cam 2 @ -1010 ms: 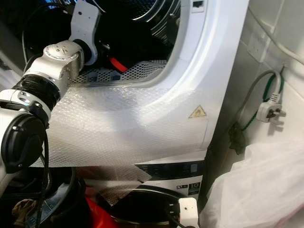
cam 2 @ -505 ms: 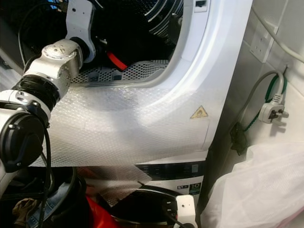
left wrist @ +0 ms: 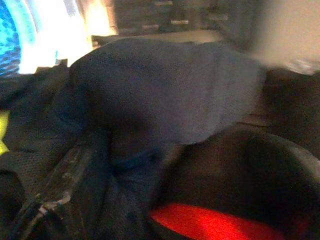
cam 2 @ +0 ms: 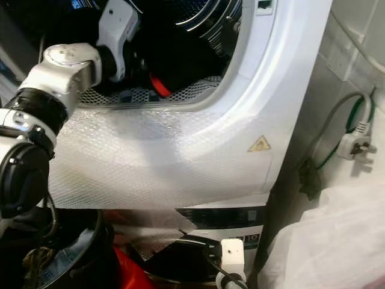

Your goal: Clothes washing

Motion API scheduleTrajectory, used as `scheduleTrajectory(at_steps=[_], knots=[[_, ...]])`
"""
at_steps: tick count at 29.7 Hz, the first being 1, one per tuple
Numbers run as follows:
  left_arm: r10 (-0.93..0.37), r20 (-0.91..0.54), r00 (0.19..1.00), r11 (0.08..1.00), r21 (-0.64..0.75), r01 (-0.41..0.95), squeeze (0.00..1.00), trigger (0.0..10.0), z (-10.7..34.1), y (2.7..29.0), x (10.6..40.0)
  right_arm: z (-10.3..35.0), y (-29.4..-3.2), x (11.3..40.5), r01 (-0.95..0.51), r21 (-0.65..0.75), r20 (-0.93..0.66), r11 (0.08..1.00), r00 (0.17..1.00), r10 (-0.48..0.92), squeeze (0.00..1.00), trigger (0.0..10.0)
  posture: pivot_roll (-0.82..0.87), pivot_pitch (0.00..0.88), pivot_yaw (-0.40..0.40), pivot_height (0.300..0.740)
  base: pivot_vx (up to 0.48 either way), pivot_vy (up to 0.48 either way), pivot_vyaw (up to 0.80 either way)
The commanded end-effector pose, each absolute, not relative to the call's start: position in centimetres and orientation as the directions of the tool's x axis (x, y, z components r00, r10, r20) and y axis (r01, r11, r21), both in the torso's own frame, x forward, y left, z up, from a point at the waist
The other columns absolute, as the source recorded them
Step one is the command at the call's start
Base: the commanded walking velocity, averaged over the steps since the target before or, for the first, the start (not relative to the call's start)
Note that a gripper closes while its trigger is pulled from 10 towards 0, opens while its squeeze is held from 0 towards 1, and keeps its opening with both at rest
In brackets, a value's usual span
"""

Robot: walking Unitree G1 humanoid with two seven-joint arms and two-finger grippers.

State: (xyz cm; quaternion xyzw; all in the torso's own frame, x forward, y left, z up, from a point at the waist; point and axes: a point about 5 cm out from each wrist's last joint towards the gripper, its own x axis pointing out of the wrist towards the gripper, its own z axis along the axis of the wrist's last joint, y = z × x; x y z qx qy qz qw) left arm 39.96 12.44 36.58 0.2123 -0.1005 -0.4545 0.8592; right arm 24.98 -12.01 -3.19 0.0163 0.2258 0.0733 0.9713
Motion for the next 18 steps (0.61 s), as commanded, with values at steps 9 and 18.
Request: scheduleTrajectory(at_steps=[9,18], knots=[[-0.892,0.274,0.359,0.447,0.654,0.611,0.0,10.0,44.1,14.1,33.8,-2.6,-7.8,25.6,-0.215,0.147,-0.448,0.965,0.856,0.259,0.0,10.0,0.02,0.0,0.119,0.74,0.0,0.0,0.0],[-0.932,0.189,0.31,0.362,0.521,0.773,0.0,10.0,39.8,14.5,29.3,-2.2,-6.3,26.0,-0.249,0.164,-0.462,0.954,0.835,0.297,0.0,10.0,0.11,0.0,0.143,0.74,0.0,0.0,0.0]])
